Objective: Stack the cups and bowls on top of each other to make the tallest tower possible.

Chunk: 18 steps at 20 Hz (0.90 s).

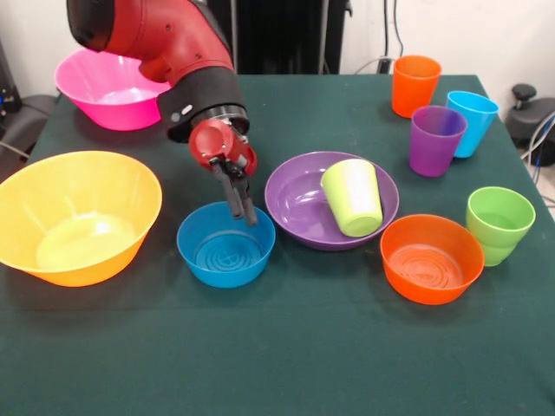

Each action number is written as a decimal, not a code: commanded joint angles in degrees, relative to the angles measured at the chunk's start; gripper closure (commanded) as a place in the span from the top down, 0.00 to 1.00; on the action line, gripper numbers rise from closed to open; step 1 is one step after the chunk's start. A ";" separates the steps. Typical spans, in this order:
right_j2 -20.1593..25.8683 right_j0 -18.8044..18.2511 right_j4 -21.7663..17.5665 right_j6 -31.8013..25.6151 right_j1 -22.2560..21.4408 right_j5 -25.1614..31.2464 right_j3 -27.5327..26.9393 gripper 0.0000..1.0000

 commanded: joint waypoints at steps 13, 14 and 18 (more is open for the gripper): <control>0.74 -1.63 9.00 6.19 -3.09 -4.49 6.71 1.00; 0.64 -1.45 8.51 6.63 -3.29 -4.39 6.74 1.00; 0.35 -0.88 6.23 7.87 -3.96 -4.63 7.00 1.00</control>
